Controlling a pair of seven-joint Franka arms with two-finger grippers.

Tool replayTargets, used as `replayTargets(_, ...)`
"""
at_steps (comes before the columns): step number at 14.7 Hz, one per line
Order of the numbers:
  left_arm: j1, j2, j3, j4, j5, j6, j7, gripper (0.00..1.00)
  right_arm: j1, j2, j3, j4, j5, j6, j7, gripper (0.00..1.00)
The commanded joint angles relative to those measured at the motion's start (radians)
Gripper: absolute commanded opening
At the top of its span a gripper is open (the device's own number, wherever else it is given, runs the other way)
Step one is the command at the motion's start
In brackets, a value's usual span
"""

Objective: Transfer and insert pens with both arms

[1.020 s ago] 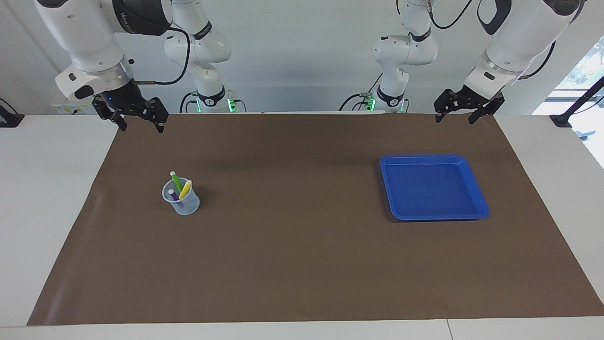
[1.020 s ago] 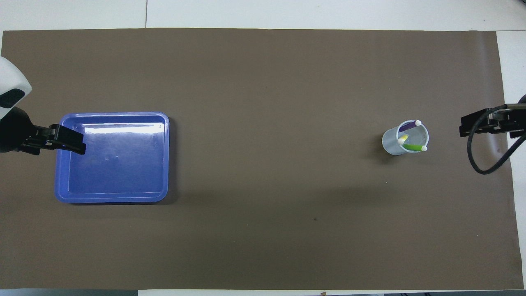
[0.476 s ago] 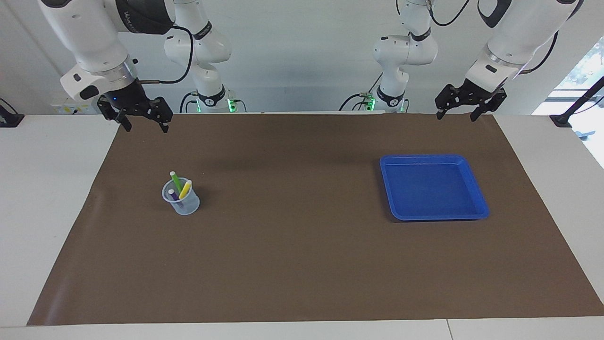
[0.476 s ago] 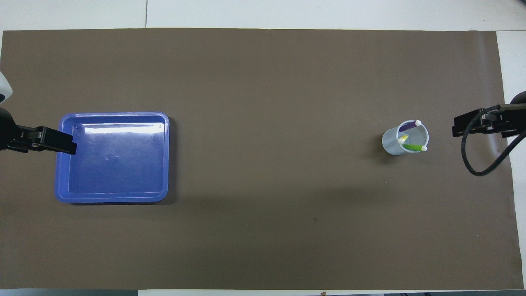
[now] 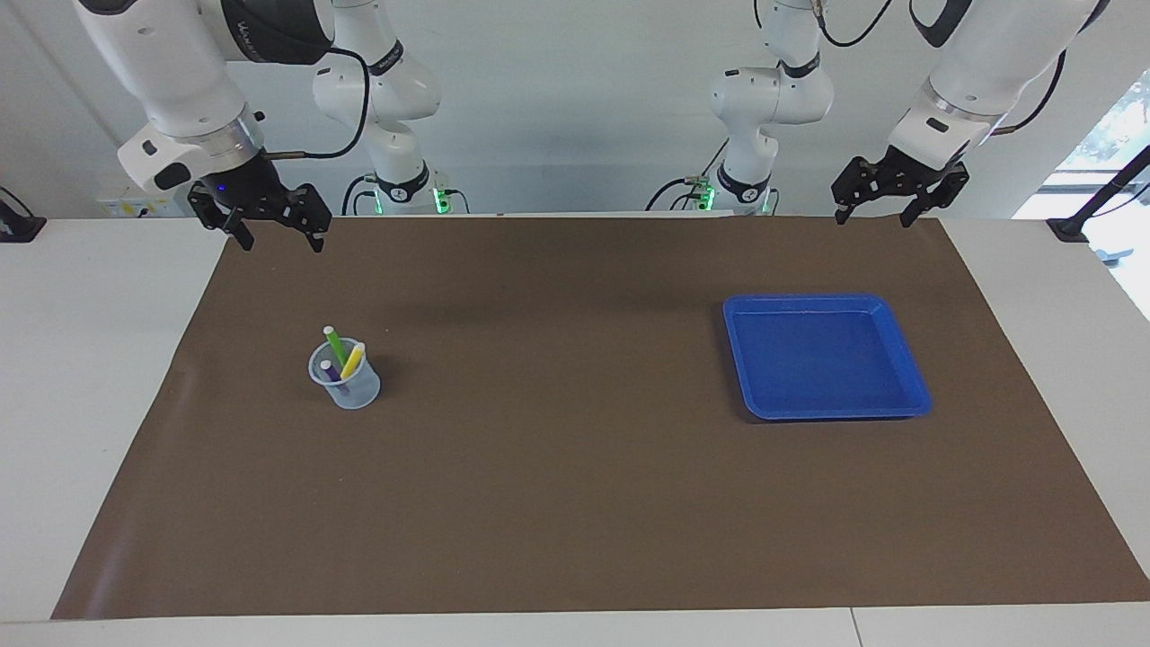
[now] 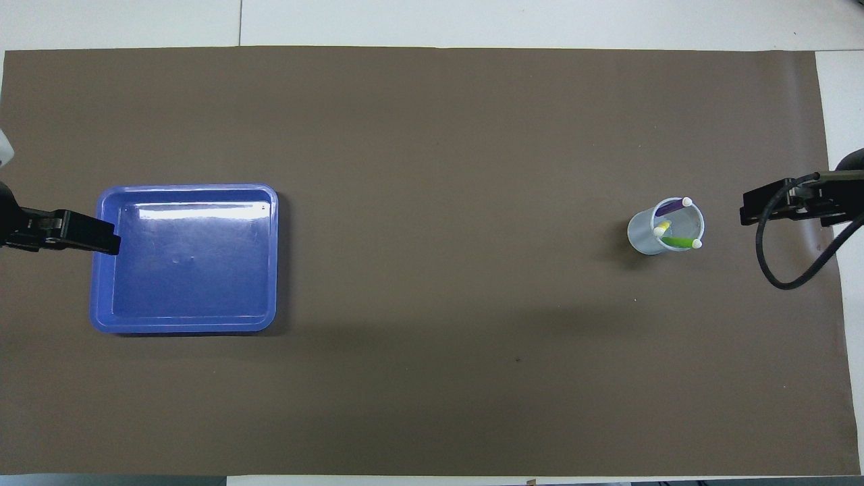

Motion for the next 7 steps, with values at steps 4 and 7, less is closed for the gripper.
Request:
replayTargets(4,0.023,-0.023,-0.018,-0.029,0.026,0.021,0.018,1.00,-0.002,-0.017,0.001,-0.022,0.019,0.008,0.000,1.00)
replayTargets(7,0.023,-0.024,-0.018,-0.027,0.026,0.021,0.015,1.00,-0.003,-0.017,0.001,-0.022,0.019,0.008,0.000,1.00)
